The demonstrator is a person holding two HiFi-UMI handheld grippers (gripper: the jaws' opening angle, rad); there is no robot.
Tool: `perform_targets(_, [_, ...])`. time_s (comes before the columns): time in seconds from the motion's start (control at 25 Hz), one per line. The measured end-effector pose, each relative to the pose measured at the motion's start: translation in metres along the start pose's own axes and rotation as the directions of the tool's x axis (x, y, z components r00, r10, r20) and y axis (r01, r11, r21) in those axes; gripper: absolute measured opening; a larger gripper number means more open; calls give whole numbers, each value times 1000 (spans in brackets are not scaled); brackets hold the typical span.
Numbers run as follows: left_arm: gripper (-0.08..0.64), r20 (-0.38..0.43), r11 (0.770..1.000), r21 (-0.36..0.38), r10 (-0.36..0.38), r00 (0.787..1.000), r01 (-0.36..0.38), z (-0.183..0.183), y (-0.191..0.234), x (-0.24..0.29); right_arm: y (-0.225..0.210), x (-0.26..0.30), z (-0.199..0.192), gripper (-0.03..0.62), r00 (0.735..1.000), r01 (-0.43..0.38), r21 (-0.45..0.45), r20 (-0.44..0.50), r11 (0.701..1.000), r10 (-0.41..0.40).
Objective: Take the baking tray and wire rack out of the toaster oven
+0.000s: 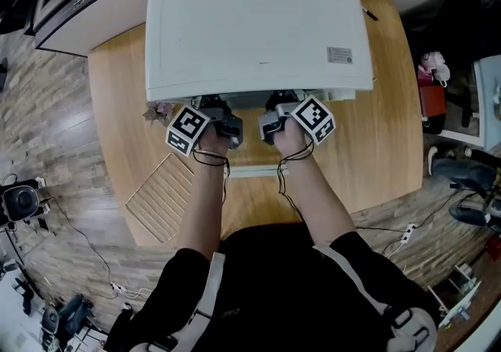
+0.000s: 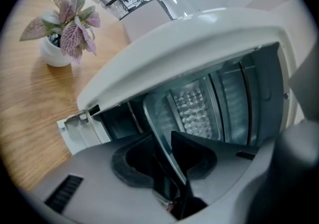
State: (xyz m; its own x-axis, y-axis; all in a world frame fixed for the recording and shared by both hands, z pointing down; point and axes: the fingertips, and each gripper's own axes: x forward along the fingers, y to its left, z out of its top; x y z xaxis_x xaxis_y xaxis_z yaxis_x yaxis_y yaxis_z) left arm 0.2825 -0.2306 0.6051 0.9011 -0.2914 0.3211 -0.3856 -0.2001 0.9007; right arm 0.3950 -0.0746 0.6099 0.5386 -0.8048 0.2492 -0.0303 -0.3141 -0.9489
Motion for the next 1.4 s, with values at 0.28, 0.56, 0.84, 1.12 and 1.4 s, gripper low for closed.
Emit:
perform_targets(0.28, [118,-20,1000,2,21,1000,-21,-10,6,-24,-6,-22,-10,112,1000,10,9,-1,1000,-10])
perform_targets(0.56, [118,-33,999,27,37,999,-36,-19,11,-50,-10,-47,-22,112,1000,29,6,-7,1000,-29])
perform_targets(0.84, [115,-38,999,16,51,998,-50,-24,18,-70,-12,-64,-34,112,999,44,0,-21,999,-44])
perform_targets(1.12, [114,-49,998,23,60,997,-59,-38,20,-90,-18,-87,-39,109,998,53,16,-34,998,-53])
perform_targets(1.4, [114,-81,998,33,63,995,-60,-46,22,-109,-18,-105,-46,112,997,57,-1,-50,998,-57])
